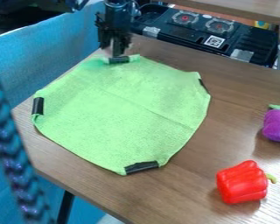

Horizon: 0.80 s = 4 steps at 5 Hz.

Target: Unfold the cloth

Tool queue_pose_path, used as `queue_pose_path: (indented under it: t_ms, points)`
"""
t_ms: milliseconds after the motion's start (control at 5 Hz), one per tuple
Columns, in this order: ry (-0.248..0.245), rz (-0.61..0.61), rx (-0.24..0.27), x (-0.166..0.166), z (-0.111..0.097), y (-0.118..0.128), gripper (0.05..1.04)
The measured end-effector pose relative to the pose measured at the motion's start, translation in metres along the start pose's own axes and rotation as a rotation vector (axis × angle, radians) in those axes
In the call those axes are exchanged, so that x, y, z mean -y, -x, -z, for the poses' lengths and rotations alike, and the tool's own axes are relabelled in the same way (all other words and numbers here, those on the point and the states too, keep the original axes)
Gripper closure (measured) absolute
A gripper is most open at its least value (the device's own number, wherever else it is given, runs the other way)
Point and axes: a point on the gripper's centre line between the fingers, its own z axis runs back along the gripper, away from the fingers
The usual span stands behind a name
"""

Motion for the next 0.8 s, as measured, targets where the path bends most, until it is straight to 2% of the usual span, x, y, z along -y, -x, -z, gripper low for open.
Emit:
queue_pose_path:
  t_ms: [200, 400, 600, 800]
  points:
    - [-0.005, -0.004, 0.02, -0.001, 0.0, -0.003, 0.095]
    - [0.076, -0.036, 0.042, -0.001, 0.004, 0.002, 0.083]
    - [0.188, -0.045, 0.055, 0.004, -0.006, 0.025, 0.083]
    - [0.218, 0.052, 0.061, 0.041, -0.046, 0.054, 0.083]
